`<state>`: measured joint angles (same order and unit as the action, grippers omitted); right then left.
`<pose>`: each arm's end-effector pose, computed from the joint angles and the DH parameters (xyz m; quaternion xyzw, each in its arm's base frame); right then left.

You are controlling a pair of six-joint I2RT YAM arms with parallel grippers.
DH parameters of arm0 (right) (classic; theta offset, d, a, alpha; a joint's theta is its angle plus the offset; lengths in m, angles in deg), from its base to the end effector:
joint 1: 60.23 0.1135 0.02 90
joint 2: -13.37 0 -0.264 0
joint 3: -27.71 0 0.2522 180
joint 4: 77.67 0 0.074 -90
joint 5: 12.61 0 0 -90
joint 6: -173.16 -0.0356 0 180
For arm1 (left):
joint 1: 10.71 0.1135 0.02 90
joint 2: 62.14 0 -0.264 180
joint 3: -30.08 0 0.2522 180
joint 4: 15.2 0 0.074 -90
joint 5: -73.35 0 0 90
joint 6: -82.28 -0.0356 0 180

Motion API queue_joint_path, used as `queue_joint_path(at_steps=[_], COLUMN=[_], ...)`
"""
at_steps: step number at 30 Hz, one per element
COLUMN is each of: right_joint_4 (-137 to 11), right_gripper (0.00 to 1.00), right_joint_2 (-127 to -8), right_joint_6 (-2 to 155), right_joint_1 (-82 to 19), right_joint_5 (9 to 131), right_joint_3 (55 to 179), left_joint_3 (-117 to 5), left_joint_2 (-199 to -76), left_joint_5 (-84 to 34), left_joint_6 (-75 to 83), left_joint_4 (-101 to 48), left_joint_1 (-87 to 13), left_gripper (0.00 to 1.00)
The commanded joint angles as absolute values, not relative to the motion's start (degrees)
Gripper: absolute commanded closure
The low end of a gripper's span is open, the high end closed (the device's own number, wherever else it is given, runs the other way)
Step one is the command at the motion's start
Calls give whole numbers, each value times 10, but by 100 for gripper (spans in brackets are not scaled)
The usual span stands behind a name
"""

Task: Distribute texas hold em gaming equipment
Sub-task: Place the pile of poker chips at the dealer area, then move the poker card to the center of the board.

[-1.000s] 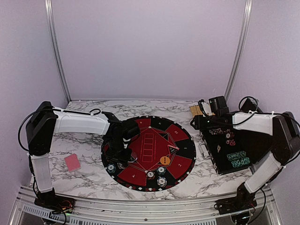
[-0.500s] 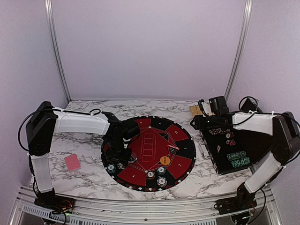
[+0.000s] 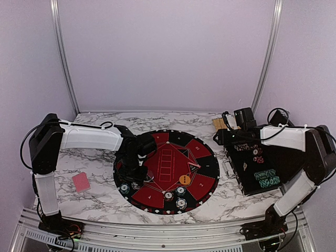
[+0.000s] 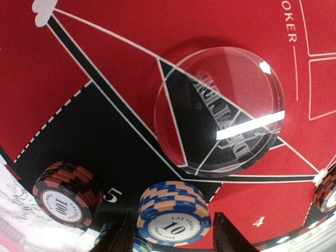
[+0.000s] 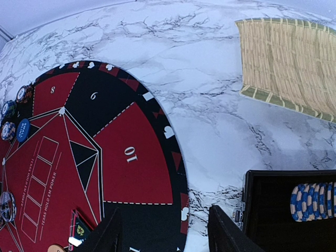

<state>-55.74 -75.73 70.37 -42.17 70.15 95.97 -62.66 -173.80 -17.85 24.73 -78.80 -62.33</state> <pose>0.3141 0.1071 0.2135 -0.0673 0.9123 0.1621 0.3700 0.2293 -0.2907 0.1684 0.1668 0.9838 -0.0514 0.0414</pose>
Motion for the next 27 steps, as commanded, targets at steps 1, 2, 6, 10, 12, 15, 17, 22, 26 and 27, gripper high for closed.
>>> queue_joint_path(at_steps=[1, 2, 6, 10, 12, 15, 17, 22, 26, 27], right_joint_4=[-559, -559, -559, -558, -558, -557, -557, -557, -557, -557], right_gripper=[46, 46, 46, 46, 46, 46, 46, 46, 46, 46], right_joint_2=[-764, -764, -764, -764, -763, -762, -763, -760, -760, -760], right_joint_6=[709, 709, 709, 709, 709, 709, 709, 710, 710, 710], right_joint_1=[-422, -422, -422, -422, -421, -422, -421, -421, -421, -421], right_joint_5=[701, 701, 701, 702, 703, 704, 703, 704, 704, 704], right_joint_3=[972, 972, 972, 972, 972, 972, 972, 972, 971, 971], left_joint_3=[-649, -652, -661, -668, -671, -678, -682, -689, -683, -680], left_joint_2=[-1719, -1718, -1717, -1713, -1711, -1705, -1701, -1684, -1669, -1664], left_joint_5=[-170, -170, -170, -170, -170, -153, -151, -144, -138, -135], left_joint_6=[240, 239, 239, 238, 238, 238, 238, 242, 254, 257], left_joint_4=[-811, -813, -818, -823, -826, -832, -835, -841, -842, -841], left_joint_1=[-626, -626, -626, -626, -626, -626, -626, -622, -617, -616], left_gripper=[47, 47, 46, 46, 46, 46, 46, 44, 42, 42])
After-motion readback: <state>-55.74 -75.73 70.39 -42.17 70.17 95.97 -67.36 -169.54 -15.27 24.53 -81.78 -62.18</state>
